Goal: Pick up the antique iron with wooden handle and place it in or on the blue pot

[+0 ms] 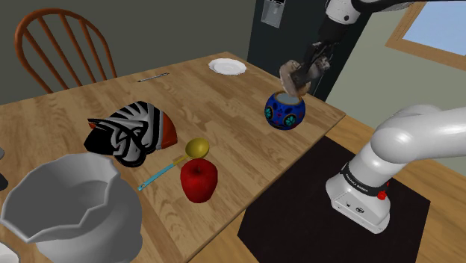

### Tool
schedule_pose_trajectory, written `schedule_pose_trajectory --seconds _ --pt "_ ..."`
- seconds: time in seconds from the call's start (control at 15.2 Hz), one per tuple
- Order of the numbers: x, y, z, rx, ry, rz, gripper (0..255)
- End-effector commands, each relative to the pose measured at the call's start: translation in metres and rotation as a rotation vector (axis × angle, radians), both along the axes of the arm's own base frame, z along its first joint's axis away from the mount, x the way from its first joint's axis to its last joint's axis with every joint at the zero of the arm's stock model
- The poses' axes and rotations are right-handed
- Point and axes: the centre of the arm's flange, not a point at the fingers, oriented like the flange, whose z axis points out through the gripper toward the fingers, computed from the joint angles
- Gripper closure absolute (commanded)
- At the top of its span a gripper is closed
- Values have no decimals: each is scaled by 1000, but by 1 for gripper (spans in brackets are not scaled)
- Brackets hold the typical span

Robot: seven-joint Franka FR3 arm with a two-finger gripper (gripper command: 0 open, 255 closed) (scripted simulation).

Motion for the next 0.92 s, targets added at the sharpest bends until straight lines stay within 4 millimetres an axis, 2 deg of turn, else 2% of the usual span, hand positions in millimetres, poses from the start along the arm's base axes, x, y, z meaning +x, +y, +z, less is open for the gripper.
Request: schedule_pose_trajectory --seconds 0.0,0.86 --pt "-4 -2 -9 0 0 1 255" --pt "-4 -2 -77 0 0 1 255"
